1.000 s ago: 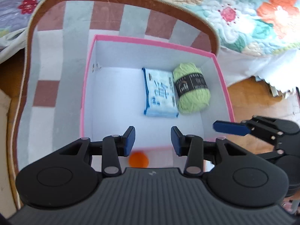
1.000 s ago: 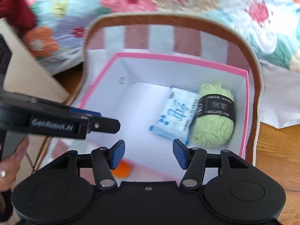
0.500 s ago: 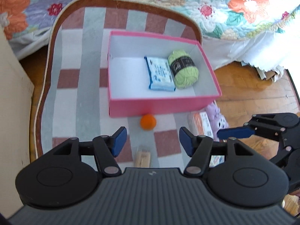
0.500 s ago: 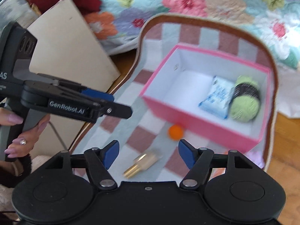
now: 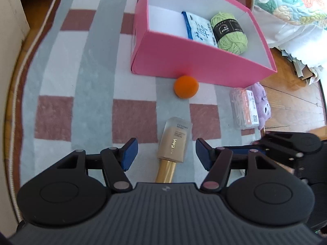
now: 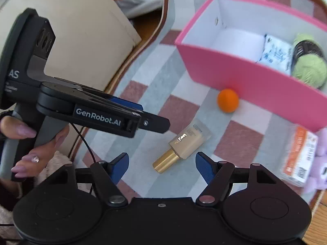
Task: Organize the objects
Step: 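Move the left gripper to the gold-capped foundation bottle, then close the left gripper around the foundation bottle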
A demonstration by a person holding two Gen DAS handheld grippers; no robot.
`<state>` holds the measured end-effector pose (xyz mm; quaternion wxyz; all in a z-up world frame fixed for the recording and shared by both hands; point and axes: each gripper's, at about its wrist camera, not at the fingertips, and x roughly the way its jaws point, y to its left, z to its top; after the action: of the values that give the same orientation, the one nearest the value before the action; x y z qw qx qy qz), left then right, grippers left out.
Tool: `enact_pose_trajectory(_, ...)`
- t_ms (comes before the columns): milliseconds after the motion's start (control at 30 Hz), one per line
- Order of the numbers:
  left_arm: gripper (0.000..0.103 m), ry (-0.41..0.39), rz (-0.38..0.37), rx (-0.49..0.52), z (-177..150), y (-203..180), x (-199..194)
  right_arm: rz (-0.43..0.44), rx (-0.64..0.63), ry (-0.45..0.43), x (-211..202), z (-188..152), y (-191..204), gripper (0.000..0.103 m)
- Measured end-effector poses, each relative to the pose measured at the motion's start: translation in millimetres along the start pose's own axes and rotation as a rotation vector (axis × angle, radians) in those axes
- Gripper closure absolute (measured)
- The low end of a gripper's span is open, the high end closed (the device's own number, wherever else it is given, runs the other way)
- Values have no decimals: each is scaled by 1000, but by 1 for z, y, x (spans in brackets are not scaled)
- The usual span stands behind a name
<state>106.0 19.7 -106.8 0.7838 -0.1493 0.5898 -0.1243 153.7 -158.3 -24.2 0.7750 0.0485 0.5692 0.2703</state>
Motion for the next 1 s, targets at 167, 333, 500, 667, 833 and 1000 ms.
enact_pose_trajectory(167, 59, -8, -67, 9, -2, 0, 18, -92, -33, -21, 32, -5, 3, 26)
enact_pose_trajectory(333, 67, 8, -61, 5, -4, 1, 36, -94, 10, 0, 51, -7, -4, 26)
enact_pose_trajectory(500, 68, -15, -71, -65, -3, 8, 44, -84, 44, 4, 62, -7, -6, 27)
enact_pose_trajectory(667, 68, 20, -195, -158, -5, 20, 48, -97, 49, -12, 64, -8, -7, 26)
enact_pose_trajectory(833, 68, 38, -250, -190, -5, 17, 55, -124, 41, -27, 62, -15, -11, 26)
enact_pose_trajectory(1000, 69, 57, -225, -161, -10, 5, 61, -227, -12, -34, 63, -18, -13, 51)
